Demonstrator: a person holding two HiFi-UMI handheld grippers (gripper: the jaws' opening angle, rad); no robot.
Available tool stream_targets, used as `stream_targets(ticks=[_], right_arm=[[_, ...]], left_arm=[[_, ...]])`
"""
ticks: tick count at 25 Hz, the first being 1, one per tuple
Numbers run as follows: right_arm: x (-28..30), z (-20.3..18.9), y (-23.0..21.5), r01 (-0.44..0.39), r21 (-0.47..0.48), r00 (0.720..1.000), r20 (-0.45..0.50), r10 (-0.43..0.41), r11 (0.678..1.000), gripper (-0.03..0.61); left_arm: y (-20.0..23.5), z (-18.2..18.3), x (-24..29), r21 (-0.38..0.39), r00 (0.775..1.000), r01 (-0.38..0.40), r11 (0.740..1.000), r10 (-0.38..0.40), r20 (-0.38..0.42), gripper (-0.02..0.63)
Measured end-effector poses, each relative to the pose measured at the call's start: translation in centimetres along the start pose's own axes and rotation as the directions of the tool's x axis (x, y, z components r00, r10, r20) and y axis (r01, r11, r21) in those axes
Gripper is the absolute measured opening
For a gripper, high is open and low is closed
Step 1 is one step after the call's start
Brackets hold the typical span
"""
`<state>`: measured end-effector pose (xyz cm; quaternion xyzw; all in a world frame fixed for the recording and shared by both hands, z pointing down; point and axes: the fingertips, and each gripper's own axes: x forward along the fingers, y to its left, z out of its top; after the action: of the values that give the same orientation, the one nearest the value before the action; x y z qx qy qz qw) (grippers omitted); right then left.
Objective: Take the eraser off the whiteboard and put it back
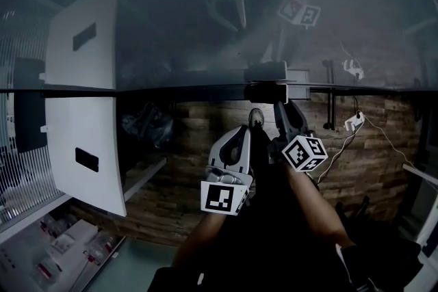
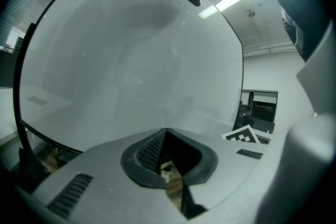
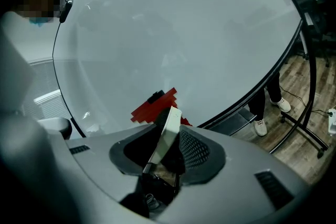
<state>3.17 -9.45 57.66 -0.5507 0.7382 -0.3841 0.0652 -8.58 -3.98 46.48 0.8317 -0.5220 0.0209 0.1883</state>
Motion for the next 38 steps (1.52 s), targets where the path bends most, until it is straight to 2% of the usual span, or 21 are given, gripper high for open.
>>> stream_targets(ticks=[8,14,38], right_arm=[[0.4,0.0,-0.3,0.016,-0.001,1.0,0.005,-0.016,1.0,0.137],[0.4,-0.3,-0.4,0.038,-0.035,0.999,0.0,-0.038,0.999,0.147],[0.9,-0.8,-1.9,0.086,-0.119,0.995,-0.038,-0.091,0.989,0.155]], left_arm=[[-0.1,0.0,0.2,-0.011,1.0,0.0,1.0,0.0,-0.006,0.006],[-0.4,-0.2,0.0,0.003,1.0,0.007,1.0,-0.007,-0.015,0.006],[0.1,-0.4,0.5,-0.021,1.0,-0.001,1.0,0.0,-0.02,0.006]])
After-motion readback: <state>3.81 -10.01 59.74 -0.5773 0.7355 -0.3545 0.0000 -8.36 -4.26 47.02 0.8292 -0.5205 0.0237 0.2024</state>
